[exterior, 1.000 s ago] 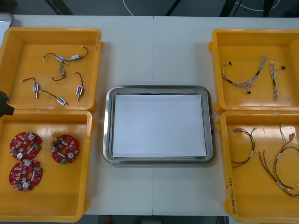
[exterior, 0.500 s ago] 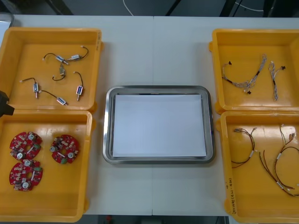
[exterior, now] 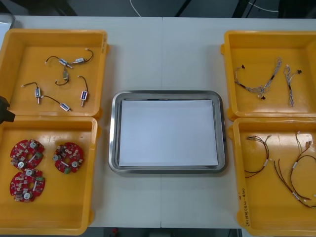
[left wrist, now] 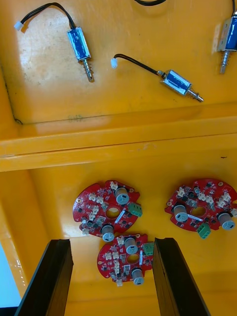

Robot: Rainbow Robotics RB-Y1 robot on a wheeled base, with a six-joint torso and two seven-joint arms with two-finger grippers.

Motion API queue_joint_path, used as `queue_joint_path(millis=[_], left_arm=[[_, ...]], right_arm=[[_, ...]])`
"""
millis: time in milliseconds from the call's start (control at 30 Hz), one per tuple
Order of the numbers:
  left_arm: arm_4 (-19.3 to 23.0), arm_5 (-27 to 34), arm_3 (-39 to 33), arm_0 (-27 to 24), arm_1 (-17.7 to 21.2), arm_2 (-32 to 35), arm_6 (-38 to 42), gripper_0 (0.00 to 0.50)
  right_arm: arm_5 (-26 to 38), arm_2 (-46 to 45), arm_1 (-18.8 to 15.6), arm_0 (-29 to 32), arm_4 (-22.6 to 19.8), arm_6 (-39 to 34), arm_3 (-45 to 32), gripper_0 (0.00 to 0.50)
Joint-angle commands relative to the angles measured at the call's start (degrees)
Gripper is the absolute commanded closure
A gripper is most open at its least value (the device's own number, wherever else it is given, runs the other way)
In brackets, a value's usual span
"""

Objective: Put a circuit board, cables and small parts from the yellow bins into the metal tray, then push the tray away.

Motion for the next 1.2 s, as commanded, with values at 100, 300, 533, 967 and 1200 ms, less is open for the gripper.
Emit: queue_joint_path(millis=[100,300,533,967,1200], left_arm=[[0.5,0.2,-0.1,0.3,-0.7,1.2,5.7,0.024],[0.5,0.2,-0.1,0.3,-0.7,1.2,5.7,0.024],[0.5,0.2,-0.1,0.3,-0.7,1.2,5.7,0.025],[0.5,0.2,-0.1,0.3,-0.7,1.2,5.7,0.025],[0.5,0.2,-0.1,0.3,-0.7,1.2,5.7,0.025]], right_arm=[[0.2,0.6,-2.4,-0.1,0.0,2.0,-1.3,0.009],[0.2,0.6,-2.4,-0.1,0.0,2.0,-1.3,0.01],[0.2,0.6,-2.4,-0.1,0.0,2.0,-1.3,0.009],[0.2,0.6,-2.4,-0.1,0.0,2.0,-1.3,0.009],[0.2,0.6,-2.4,-0.1,0.0,2.0,-1.3,0.01]])
